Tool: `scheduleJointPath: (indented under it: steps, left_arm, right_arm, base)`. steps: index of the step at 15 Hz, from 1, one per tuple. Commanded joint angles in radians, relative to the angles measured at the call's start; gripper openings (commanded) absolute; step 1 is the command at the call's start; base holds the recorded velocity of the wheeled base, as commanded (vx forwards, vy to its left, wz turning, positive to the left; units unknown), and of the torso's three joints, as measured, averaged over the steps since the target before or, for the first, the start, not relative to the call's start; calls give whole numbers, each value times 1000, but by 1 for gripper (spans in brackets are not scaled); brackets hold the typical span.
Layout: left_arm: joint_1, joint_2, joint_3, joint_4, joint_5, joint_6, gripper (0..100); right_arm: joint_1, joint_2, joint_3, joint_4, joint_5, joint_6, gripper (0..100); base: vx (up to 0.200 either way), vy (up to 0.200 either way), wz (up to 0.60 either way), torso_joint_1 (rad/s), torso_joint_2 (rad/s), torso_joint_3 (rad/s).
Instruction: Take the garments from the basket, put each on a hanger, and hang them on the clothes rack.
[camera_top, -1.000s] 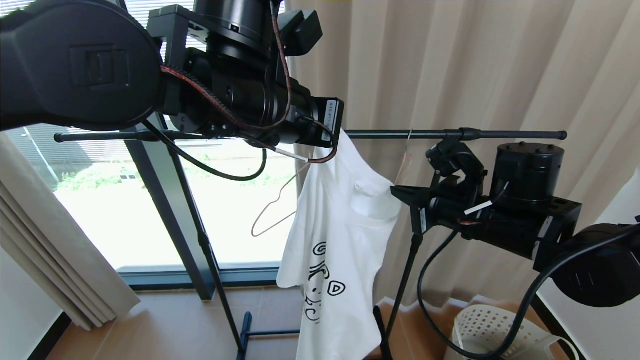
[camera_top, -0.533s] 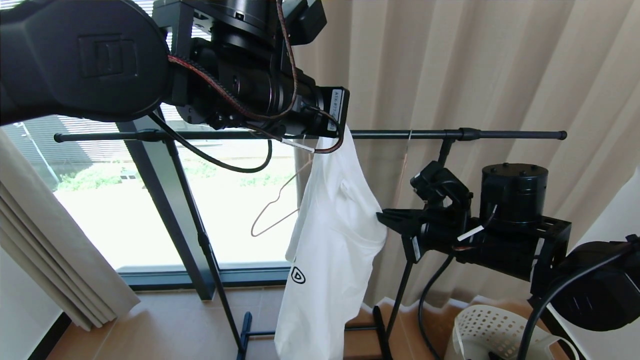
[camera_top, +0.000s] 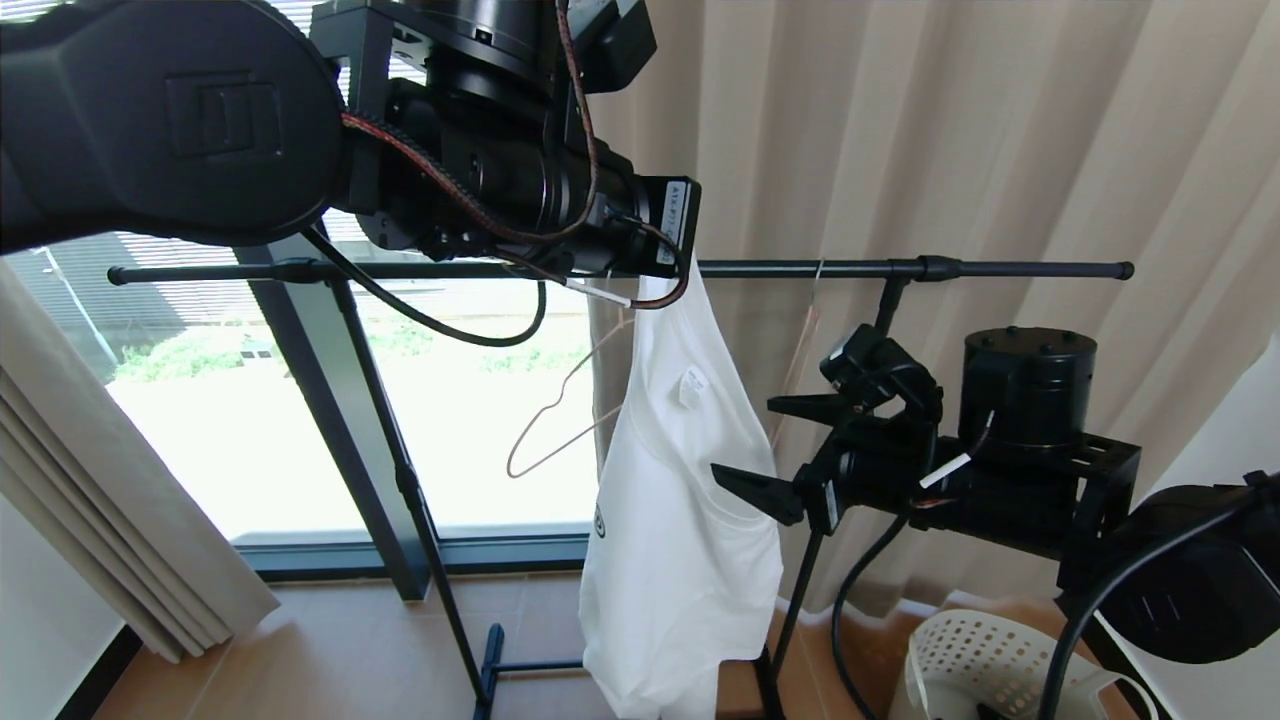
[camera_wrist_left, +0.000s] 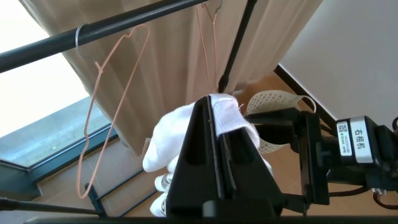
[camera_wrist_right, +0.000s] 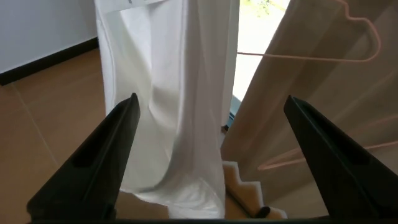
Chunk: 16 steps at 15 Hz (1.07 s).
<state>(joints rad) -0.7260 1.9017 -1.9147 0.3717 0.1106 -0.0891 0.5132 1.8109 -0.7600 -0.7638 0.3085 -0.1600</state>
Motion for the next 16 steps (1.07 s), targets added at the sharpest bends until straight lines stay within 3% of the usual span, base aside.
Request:
scheduleJointPath:
  steps: [1,6,7,12,16]
  left_arm:
    - [-1,-1,0,0,-2,2,0]
    - [-1,-3,2,1,-22,3,0]
    - [-1,-4,6,1,-20,3,0]
    - [3,-12,16,7,-22,2,0]
    - [20,-27,108,7,-20,5,0]
  right_arm:
    - [1,30,-13,-37,-17,22,100]
    - [-15,65,-35,-72,-55,50,100]
    - [-25,62,-35,-72,-55,48,0]
    - [-85,41,-58,-72,-55,48,0]
    - [-134,-2,-70,-68,-58,45,0]
  base:
    - [0,0,0,0,0,0]
    - [0,0,0,0,0,0]
    - [0,0,0,0,0,0]
    - [0,0,0,0,0,0]
    - [0,0,0,0,0,0]
